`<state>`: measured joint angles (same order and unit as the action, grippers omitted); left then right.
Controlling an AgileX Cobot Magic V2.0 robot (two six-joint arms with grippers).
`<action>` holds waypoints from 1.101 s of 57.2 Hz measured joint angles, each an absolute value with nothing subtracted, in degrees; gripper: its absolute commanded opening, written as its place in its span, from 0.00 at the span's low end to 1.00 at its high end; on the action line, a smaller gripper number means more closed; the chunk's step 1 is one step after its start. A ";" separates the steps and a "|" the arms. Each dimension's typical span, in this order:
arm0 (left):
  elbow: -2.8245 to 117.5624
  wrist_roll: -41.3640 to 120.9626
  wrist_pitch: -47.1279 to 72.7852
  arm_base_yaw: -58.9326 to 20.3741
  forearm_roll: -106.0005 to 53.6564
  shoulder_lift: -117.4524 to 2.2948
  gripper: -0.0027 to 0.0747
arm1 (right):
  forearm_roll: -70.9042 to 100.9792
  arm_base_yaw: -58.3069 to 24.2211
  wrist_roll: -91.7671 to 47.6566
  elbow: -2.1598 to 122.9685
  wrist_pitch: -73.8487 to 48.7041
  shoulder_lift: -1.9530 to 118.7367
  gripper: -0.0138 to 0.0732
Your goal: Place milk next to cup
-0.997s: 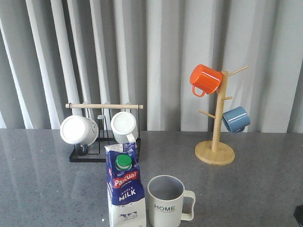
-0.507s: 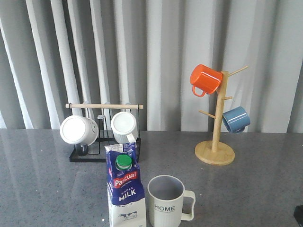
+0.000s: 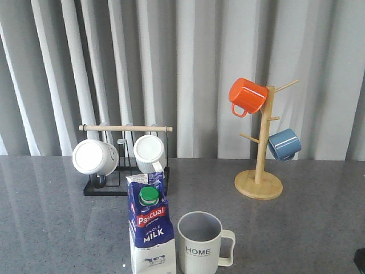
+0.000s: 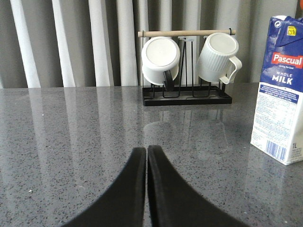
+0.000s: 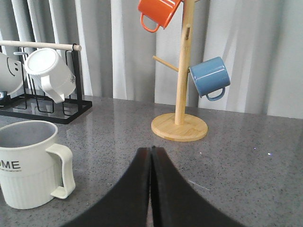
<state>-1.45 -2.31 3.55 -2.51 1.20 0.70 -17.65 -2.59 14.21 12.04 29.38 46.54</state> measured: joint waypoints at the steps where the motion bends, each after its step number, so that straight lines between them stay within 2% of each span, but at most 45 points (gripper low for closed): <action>1: -1.45 -2.31 3.55 -2.51 1.22 0.70 0.02 | -17.65 -2.59 14.21 12.04 29.38 46.54 0.15; 51: -1.45 -2.31 3.99 -2.51 1.26 0.70 0.02 | -17.65 -2.59 14.16 12.04 29.21 46.35 0.15; 63: -1.45 -2.31 4.06 -2.51 1.26 0.70 0.02 | -15.68 -3.10 9.78 11.86 26.43 37.25 0.15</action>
